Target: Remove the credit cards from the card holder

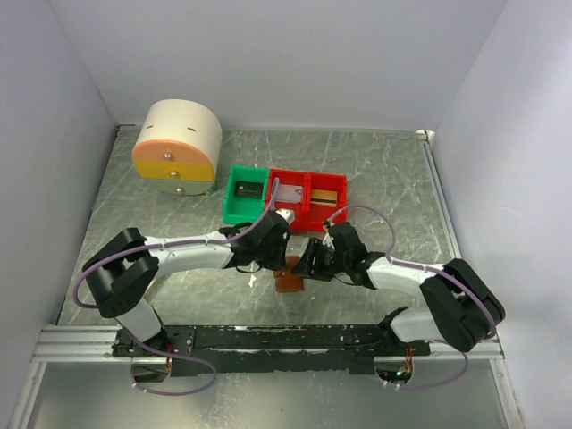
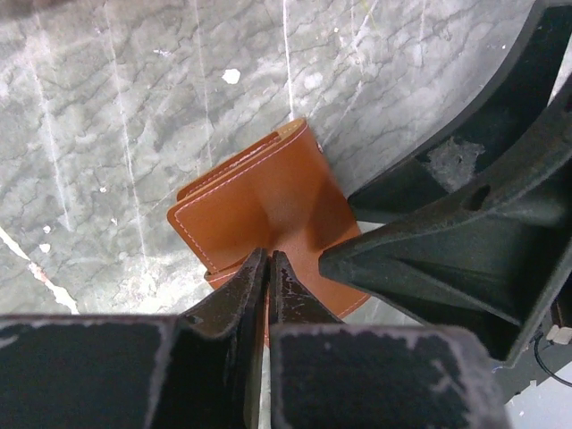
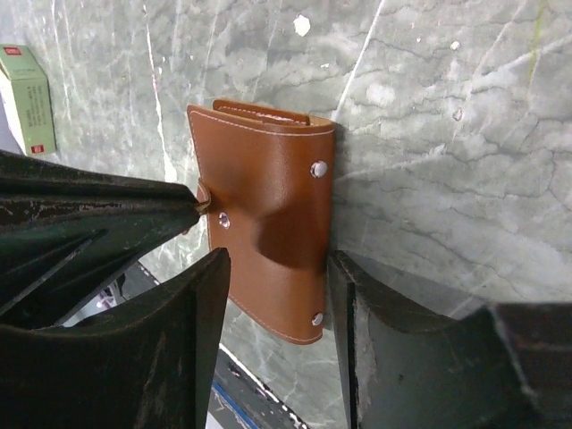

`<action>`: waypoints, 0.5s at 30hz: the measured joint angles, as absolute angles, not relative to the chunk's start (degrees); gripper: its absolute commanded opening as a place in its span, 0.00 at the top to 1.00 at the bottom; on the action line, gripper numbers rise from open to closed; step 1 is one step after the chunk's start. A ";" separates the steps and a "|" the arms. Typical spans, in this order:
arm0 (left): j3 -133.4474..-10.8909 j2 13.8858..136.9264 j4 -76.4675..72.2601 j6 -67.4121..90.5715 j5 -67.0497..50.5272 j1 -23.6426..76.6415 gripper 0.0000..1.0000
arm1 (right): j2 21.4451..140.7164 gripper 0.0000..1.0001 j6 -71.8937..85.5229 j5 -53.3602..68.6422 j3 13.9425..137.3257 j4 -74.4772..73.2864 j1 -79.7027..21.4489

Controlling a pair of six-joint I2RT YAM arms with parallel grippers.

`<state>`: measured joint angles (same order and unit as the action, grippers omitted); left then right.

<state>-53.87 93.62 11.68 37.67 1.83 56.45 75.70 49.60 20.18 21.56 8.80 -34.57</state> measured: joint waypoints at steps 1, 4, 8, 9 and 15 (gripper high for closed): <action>-53.71 93.54 11.64 37.89 1.85 56.45 0.93 | 76.20 0.52 49.65 20.23 21.93 8.67 -34.57; -52.97 92.51 11.81 38.30 2.00 56.45 0.87 | 76.97 0.52 49.67 19.27 23.38 6.83 -34.76; -52.60 90.48 12.53 38.41 3.14 56.45 0.76 | 74.50 0.52 48.73 16.25 23.77 3.25 -34.98; -52.60 90.24 12.73 38.41 3.55 56.45 0.74 | 73.36 0.52 48.31 15.33 23.75 1.76 -34.98; -52.60 90.21 15.53 38.59 6.33 56.47 0.40 | 67.13 0.56 46.61 14.09 24.18 -3.33 -34.98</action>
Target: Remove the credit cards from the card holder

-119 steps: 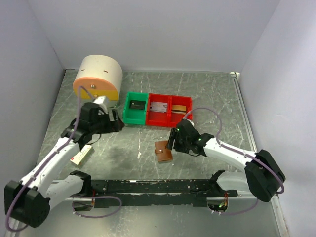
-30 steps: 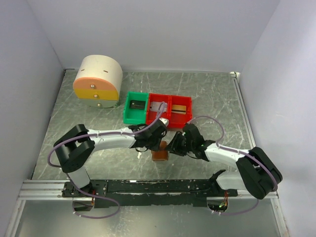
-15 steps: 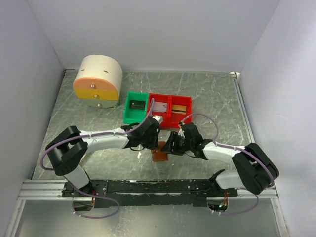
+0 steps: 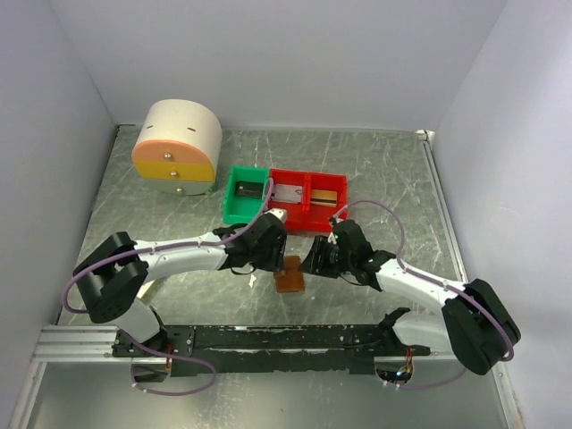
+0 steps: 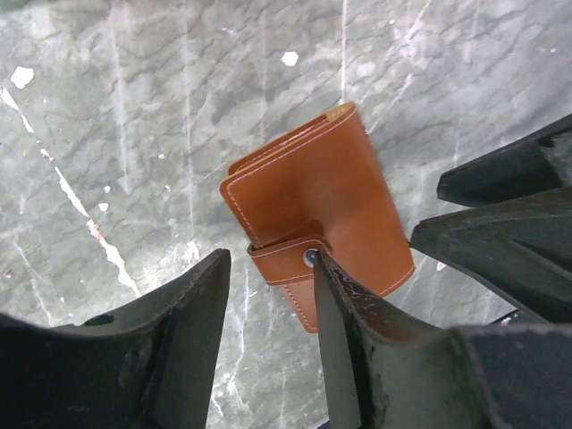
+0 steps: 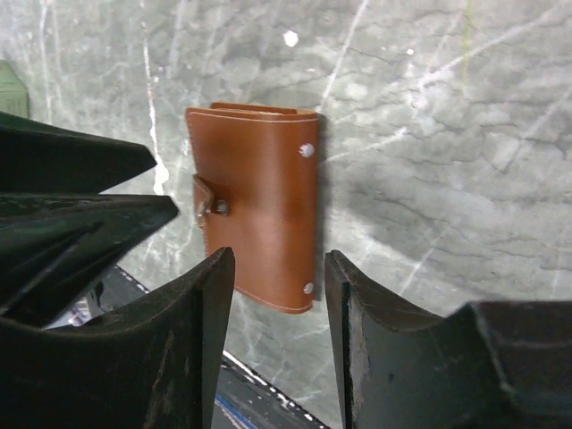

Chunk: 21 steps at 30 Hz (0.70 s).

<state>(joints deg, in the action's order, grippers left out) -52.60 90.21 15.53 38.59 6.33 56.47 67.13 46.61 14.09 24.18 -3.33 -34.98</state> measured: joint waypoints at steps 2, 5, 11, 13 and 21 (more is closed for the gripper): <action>-52.60 90.41 16.51 38.63 7.14 56.55 0.31 | 67.13 0.57 46.72 14.61 24.93 -3.36 -34.98; -52.84 90.83 17.54 38.61 7.90 57.12 0.20 | 67.31 0.58 47.90 14.48 25.19 -3.20 -34.98; -56.23 91.24 19.99 38.41 9.04 59.77 0.07 | 65.95 0.59 52.86 8.71 24.69 -5.72 -34.98; -59.20 92.90 21.43 38.63 9.82 60.31 0.06 | 63.96 0.59 54.52 6.46 24.05 -7.38 -34.98; -66.72 103.44 28.77 40.75 13.72 61.63 0.20 | 54.89 0.57 59.44 -1.43 22.33 -14.81 -34.98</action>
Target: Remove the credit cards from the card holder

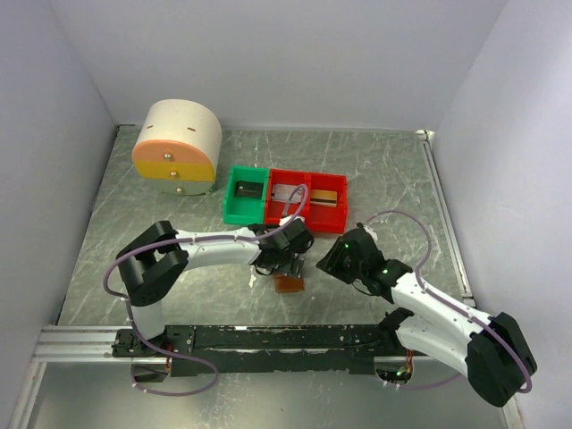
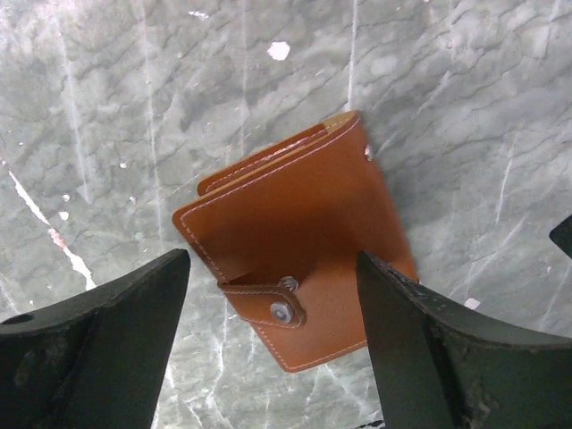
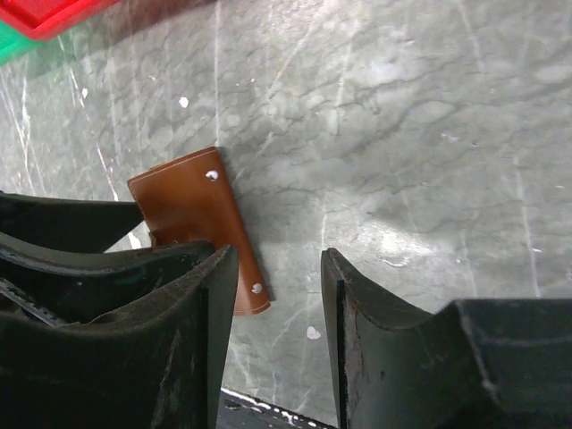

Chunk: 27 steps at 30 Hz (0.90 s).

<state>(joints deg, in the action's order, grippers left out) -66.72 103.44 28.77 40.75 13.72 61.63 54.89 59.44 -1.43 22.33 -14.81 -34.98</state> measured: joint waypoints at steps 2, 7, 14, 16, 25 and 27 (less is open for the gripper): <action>-67.51 104.62 29.67 41.63 13.85 61.80 0.29 | 53.45 0.56 59.81 -2.81 22.11 -16.21 -34.98; -69.01 105.12 31.99 42.44 15.51 62.19 0.48 | 53.21 0.56 60.03 -4.36 22.06 -18.35 -34.98; -68.86 104.51 32.97 43.03 16.60 62.19 0.47 | 57.01 0.55 59.40 -4.10 22.06 -18.37 -34.98; -68.49 104.05 32.95 43.29 16.60 62.22 0.48 | 57.74 0.55 59.16 -3.88 22.15 -18.35 -34.98; -65.43 100.01 33.19 44.73 16.95 62.22 0.55 | 59.16 0.54 58.11 -3.18 22.50 -18.26 -34.98; -64.88 98.98 33.30 45.25 17.23 62.22 0.59 | 59.27 0.54 58.02 -2.96 22.50 -18.24 -34.98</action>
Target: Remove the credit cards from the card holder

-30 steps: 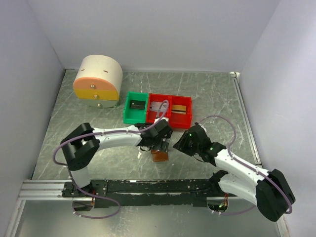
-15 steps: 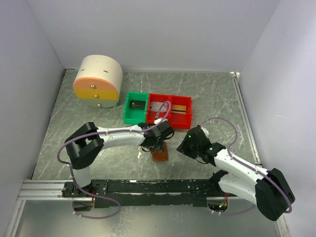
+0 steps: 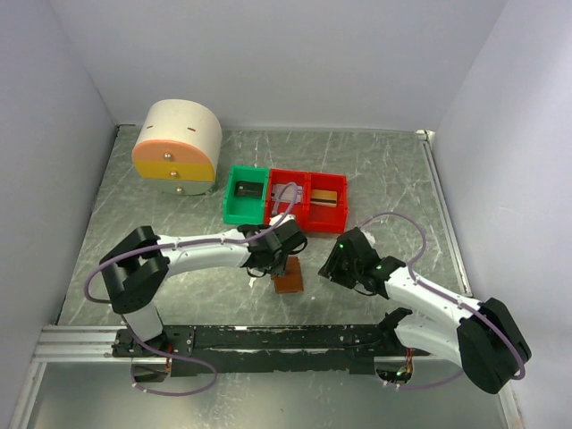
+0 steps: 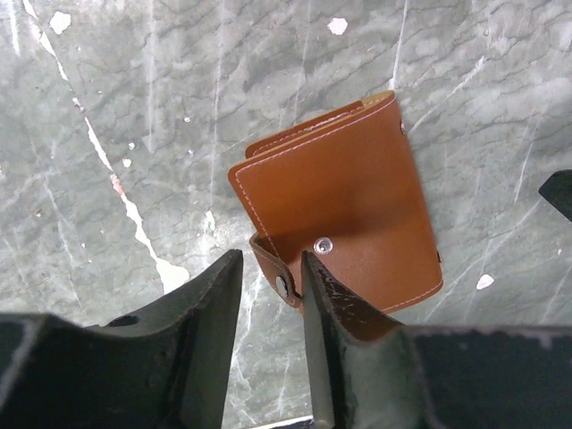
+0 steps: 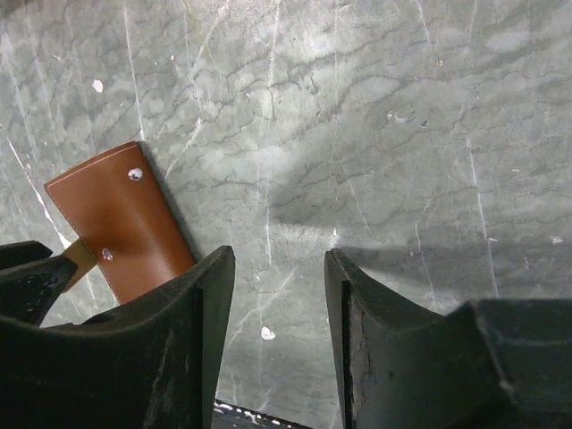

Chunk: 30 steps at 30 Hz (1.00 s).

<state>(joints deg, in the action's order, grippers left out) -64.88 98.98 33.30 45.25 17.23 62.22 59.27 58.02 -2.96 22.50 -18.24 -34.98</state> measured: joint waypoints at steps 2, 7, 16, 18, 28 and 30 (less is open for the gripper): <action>-64.31 98.13 33.32 45.58 17.43 62.22 0.59 | 59.42 0.54 58.02 -2.79 22.50 -18.13 -34.98; -62.57 96.47 33.34 46.37 17.43 62.22 0.59 | 59.72 0.54 58.00 -2.37 22.50 -17.87 -34.98; -59.29 95.57 33.15 47.92 17.30 62.22 0.62 | 60.18 0.54 57.74 -2.02 22.50 -17.80 -34.98; -59.27 95.57 33.04 48.12 17.28 62.22 0.68 | 60.27 0.54 57.60 -1.89 22.50 -17.58 -34.98; -59.29 95.61 31.11 48.49 16.71 62.22 0.93 | 60.31 0.52 57.14 -0.84 22.90 -17.39 -34.98; -59.29 95.57 31.09 48.51 16.69 62.22 0.93 | 60.31 0.51 56.84 -0.49 22.92 -17.26 -34.98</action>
